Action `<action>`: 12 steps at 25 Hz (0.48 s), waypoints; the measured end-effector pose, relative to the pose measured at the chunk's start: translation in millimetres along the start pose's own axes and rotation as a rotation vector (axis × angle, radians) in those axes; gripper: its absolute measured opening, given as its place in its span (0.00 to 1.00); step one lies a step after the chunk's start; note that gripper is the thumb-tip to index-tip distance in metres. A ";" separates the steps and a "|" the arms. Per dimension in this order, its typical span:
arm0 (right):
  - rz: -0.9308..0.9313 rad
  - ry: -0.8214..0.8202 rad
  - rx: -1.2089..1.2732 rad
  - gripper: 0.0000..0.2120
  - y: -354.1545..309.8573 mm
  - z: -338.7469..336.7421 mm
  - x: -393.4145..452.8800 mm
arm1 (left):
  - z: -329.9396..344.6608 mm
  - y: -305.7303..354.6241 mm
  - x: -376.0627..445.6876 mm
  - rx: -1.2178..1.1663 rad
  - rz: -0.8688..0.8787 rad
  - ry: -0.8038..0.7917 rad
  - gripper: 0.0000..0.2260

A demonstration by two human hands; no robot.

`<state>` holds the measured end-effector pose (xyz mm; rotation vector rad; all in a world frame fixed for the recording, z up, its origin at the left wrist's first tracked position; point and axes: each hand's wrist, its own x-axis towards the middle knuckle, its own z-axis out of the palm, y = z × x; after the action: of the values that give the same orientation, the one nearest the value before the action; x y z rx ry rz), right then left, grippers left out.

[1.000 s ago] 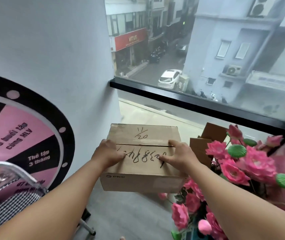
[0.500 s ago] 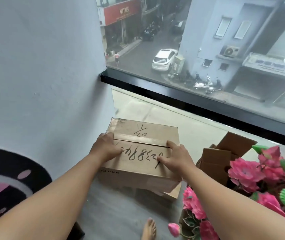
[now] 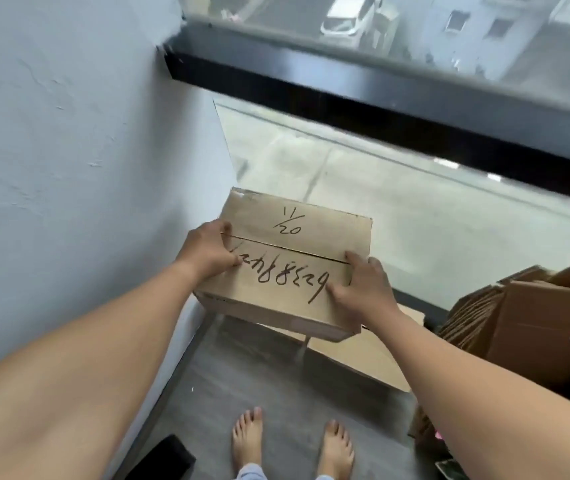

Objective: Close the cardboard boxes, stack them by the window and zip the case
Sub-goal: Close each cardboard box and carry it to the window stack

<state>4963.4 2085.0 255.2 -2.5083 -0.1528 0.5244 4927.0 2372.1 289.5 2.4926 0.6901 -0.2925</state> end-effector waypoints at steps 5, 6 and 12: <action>0.040 -0.008 0.015 0.32 26.1 85.6 47.4 | 51.9 -47.6 76.6 0.058 0.036 -0.076 0.30; 0.048 -0.009 0.017 0.32 30.9 99.8 53.9 | 61.4 -56.8 85.1 0.067 0.038 -0.081 0.29; 0.148 -0.060 0.012 0.36 60.9 176.4 76.4 | 126.6 -110.0 116.2 0.108 0.034 -0.124 0.28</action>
<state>4962.7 2140.6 61.4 -2.5061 0.0130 0.6593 4958.9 2431.1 96.8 2.5590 0.5952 -0.4791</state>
